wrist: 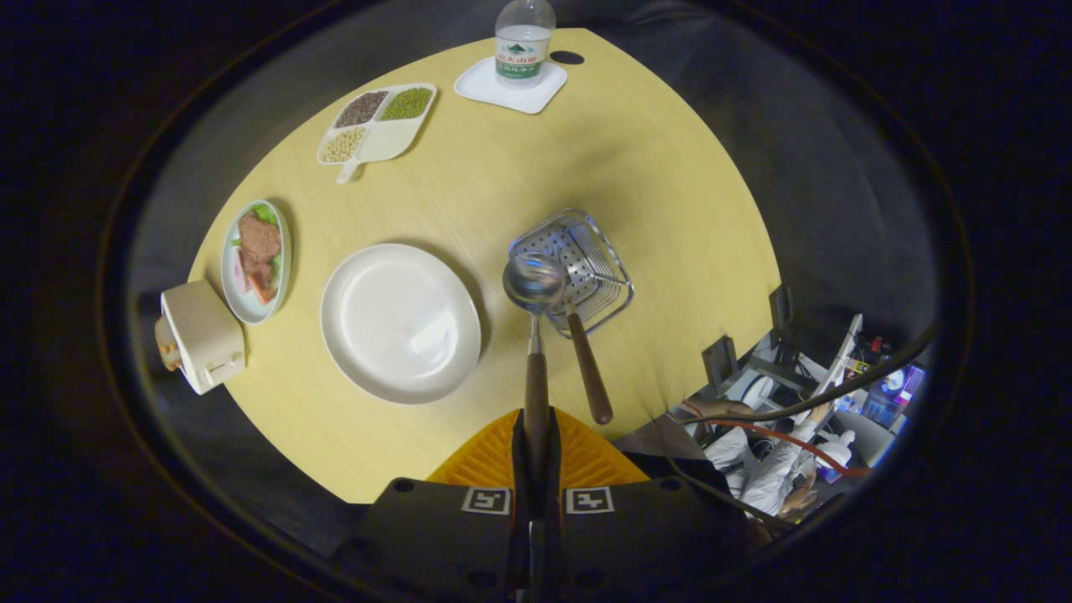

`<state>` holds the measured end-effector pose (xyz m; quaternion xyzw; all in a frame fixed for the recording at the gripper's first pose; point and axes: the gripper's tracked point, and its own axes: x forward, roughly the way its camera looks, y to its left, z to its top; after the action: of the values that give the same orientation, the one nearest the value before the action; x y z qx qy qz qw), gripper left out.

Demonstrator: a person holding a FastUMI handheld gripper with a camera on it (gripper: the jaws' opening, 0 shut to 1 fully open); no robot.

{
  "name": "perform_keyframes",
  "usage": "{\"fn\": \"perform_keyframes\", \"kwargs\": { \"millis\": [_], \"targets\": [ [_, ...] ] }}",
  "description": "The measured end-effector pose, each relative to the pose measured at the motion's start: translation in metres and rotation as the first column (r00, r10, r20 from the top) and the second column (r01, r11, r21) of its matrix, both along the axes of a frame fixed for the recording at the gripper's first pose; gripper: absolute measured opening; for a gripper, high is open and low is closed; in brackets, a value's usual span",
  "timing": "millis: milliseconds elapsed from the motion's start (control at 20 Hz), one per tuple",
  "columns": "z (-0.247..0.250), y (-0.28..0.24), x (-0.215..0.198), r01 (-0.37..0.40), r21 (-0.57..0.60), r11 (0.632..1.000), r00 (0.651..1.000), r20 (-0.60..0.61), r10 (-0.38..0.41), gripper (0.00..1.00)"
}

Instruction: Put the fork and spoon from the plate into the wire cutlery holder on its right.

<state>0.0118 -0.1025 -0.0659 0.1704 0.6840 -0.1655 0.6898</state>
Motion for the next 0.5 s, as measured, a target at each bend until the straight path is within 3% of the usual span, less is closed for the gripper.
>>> {"fn": "perform_keyframes", "kwargs": {
  "millis": [500],
  "targets": [
    [-0.032,-0.012,0.001,-0.006,0.039,0.999,0.997,-0.073,0.009,0.1]
  ]
}}
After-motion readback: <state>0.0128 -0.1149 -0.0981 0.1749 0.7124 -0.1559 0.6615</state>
